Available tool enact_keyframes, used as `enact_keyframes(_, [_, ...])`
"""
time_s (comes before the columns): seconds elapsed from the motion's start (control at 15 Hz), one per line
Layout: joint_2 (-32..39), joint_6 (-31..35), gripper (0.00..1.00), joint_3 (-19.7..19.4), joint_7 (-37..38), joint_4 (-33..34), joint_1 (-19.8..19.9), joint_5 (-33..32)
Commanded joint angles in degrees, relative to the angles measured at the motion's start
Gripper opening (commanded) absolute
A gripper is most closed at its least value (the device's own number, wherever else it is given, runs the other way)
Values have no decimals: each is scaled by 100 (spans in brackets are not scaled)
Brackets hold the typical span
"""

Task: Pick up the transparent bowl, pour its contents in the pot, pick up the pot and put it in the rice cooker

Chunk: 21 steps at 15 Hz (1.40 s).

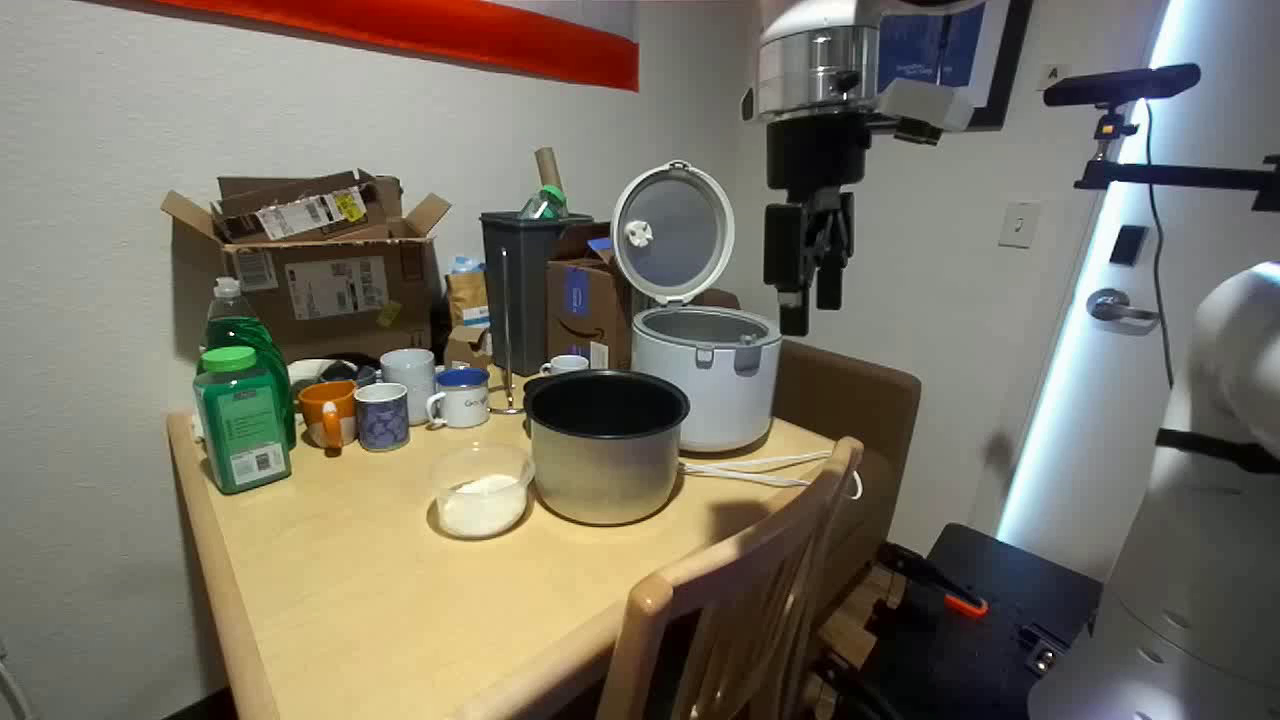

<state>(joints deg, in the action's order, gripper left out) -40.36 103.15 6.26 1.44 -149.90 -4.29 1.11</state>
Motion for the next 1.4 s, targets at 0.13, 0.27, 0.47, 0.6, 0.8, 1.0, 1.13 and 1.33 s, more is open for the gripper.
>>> enact_keyframes(0.13, [6,-9,100,-35,24,9,-42,-22])
enact_keyframes(0.27, [6,-9,100,-35,24,9,-42,-22])
enact_keyframes(0.47, [181,95,100,-64,-108,114,4,-171])
enact_keyframes(0.6, [360,195,100,-99,-140,219,50,-306])
enact_keyframes(0.8, [642,508,100,-88,-217,363,83,-752])
enact_keyframes(1.0, [938,831,100,-124,-250,559,78,-1039])
enact_keyframes(1.13, [1082,939,100,-127,-132,650,92,-1083])
enact_keyframes(1.33, [986,875,100,-133,-121,552,32,-985])
